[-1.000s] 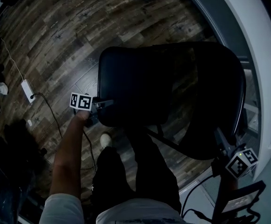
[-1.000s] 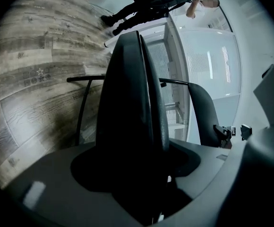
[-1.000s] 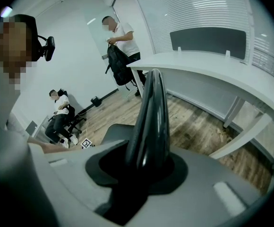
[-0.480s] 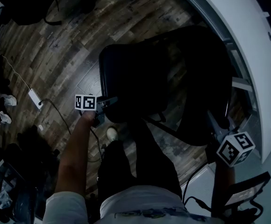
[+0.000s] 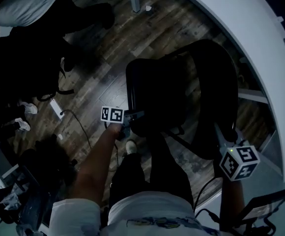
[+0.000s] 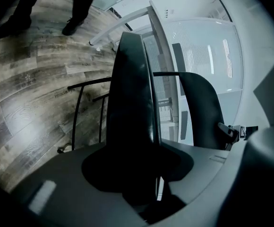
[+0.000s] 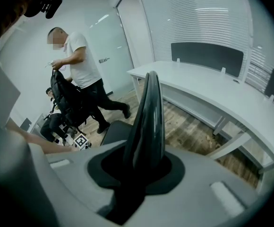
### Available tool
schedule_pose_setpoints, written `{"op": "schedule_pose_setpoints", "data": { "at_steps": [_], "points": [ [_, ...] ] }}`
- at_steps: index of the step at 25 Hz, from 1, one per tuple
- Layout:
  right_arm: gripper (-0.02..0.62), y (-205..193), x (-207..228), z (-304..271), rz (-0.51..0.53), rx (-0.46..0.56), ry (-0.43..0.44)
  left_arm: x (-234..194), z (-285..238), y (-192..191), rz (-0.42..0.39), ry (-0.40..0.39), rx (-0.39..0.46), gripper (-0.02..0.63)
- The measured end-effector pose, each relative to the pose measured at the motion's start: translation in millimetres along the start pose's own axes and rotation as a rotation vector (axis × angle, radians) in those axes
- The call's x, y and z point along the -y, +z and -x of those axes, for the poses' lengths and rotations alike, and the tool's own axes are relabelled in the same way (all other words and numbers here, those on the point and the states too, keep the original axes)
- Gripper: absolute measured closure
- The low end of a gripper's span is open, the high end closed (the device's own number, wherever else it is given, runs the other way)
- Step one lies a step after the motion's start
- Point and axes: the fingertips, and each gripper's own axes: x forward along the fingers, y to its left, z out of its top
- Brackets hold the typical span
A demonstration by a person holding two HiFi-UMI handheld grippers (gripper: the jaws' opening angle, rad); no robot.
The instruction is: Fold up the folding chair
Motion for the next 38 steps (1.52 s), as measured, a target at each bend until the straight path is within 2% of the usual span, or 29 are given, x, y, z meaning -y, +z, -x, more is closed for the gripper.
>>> {"op": "schedule_pose_setpoints", "data": {
  "at_steps": [17,30,38],
  "points": [
    [0.522,7,-8,18,0.020,-0.005,-0.053,87,-39,-7,-0.015,-0.015,-0.052,0.471],
    [0.522,17,3,35,-0.019,0.005,-0.042,135,-76,-6,-0.030,0.101,-0.060,0.476],
    [0.522,17,-18,53,-0.010,0.009,-0.069,162,-84,-17,-0.047,0.164,-0.065,0.476]
  ]
}}
